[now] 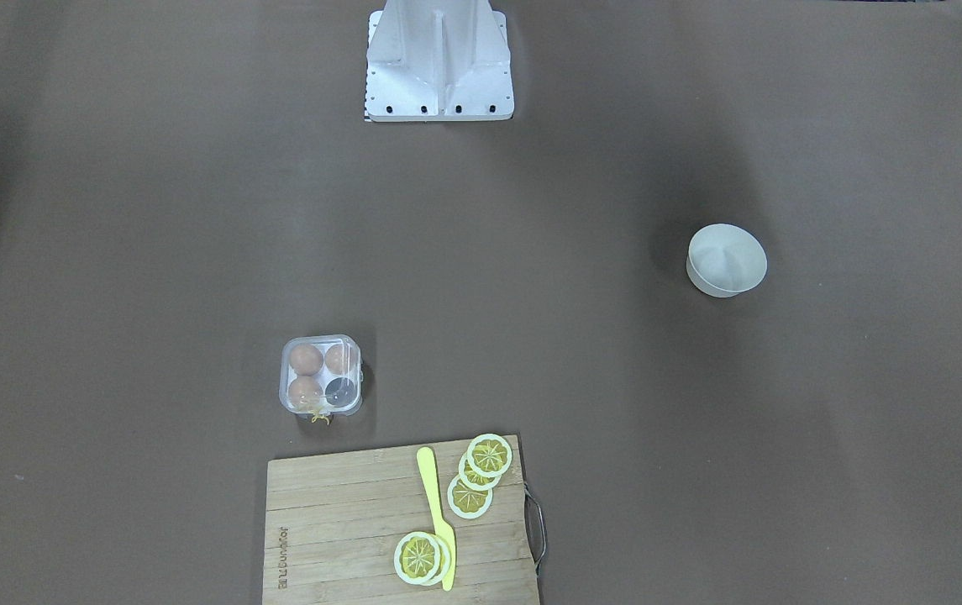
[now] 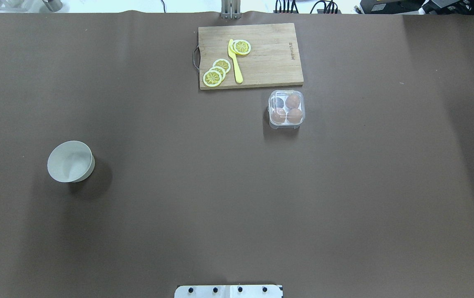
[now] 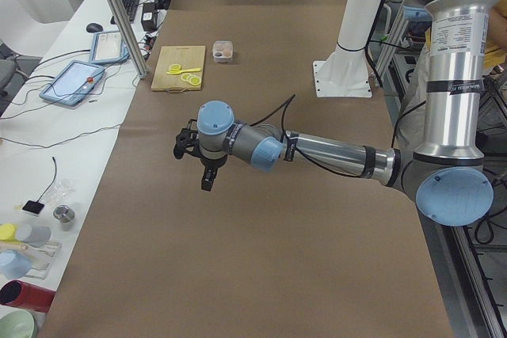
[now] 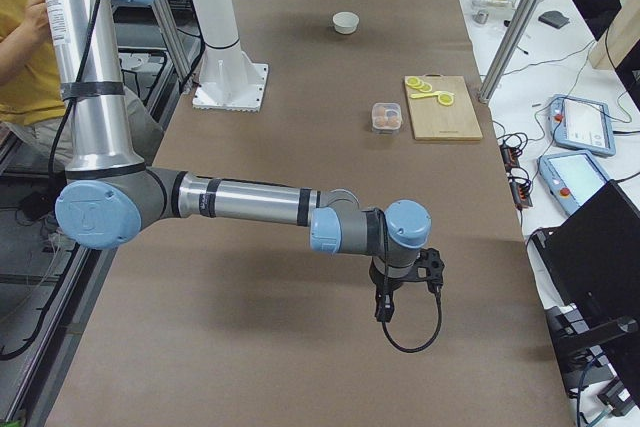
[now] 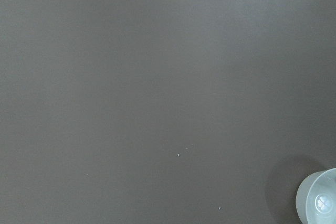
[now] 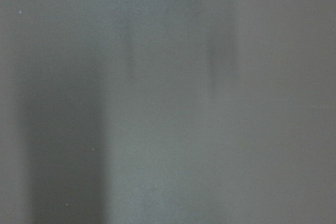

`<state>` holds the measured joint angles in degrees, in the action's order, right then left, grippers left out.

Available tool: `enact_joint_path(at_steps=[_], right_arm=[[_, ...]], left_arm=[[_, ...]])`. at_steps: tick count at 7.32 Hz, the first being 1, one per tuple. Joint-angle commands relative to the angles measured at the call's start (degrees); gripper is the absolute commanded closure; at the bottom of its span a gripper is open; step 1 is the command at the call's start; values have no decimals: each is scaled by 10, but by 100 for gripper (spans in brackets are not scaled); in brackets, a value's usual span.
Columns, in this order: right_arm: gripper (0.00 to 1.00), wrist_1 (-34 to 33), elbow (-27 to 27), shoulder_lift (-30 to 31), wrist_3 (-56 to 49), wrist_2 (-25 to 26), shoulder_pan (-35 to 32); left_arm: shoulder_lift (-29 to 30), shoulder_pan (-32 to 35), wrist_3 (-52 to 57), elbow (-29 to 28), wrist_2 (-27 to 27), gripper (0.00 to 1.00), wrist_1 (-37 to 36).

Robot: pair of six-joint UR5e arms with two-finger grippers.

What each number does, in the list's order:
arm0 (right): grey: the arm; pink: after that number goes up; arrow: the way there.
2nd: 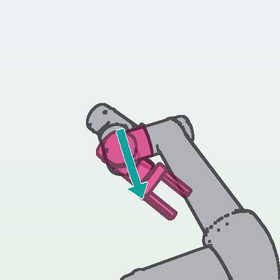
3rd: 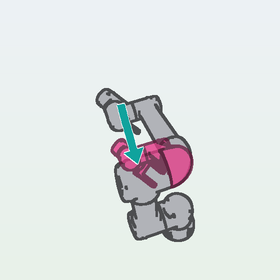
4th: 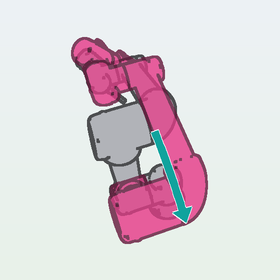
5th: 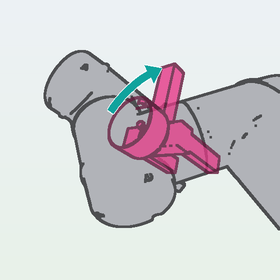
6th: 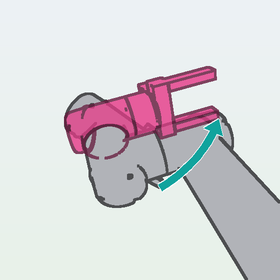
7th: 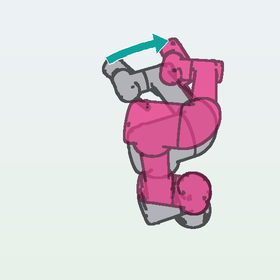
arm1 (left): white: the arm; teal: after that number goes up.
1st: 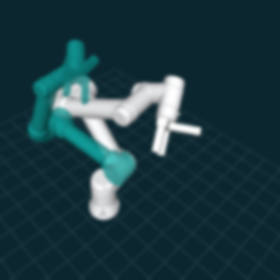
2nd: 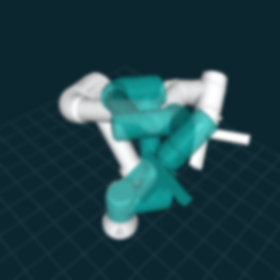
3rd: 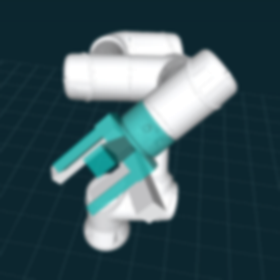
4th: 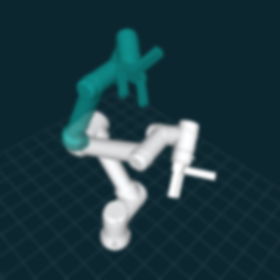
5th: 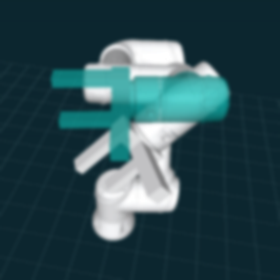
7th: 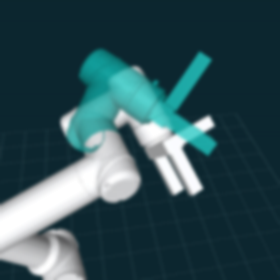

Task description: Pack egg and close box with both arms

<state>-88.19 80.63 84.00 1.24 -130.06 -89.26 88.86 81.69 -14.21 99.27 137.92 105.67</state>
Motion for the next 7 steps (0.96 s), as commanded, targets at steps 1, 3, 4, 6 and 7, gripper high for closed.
enact_joint_path(at_steps=[1,3,4,6,7], right_arm=[[0,-38,10,-8,1,-8,0],[0,-50,29,-6,2,-28,0],[0,-51,44,-1,2,-28,-2],[0,-50,58,6,1,-28,-11],[0,-47,69,15,0,-27,-11]], left_arm=[[25,24,5,-66,4,3,6],[70,68,23,-140,8,3,2],[99,86,27,-184,19,3,1],[107,103,33,-203,39,3,1],[105,103,33,-201,39,3,1]])
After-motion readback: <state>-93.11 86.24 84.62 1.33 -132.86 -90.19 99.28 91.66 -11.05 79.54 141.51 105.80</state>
